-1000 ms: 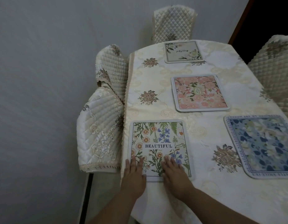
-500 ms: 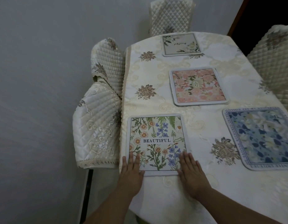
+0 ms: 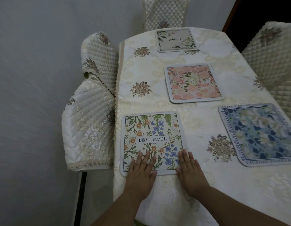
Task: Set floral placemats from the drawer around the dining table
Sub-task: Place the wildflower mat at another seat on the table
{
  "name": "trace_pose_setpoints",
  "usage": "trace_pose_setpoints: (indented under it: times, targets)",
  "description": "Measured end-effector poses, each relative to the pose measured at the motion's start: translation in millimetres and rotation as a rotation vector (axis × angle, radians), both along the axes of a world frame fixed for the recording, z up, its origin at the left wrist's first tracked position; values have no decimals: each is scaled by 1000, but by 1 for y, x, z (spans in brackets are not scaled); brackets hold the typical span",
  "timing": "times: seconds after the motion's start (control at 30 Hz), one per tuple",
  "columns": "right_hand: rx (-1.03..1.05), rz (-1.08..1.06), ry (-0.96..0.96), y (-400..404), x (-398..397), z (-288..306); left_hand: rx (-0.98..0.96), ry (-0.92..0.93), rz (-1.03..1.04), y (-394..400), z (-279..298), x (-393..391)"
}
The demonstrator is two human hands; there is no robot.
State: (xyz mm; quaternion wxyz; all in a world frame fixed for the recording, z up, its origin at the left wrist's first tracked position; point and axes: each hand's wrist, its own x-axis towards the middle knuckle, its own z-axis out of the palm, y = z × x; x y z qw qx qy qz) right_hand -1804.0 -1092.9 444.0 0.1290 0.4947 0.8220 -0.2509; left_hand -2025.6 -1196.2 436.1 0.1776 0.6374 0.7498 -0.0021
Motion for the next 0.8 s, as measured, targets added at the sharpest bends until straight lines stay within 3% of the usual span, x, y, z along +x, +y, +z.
trace_pose_setpoints:
  times: [0.4,0.6,0.8]
  targets:
    - [21,-1,21,-2,2,-2,-27,13,331,-21,-6,-52]
    - [52,-2,34,-4,4,-6,41,-23,280,61,23,-64]
    - [87,-10,36,-4,4,-12,-54,-95,165,156,38,-78]
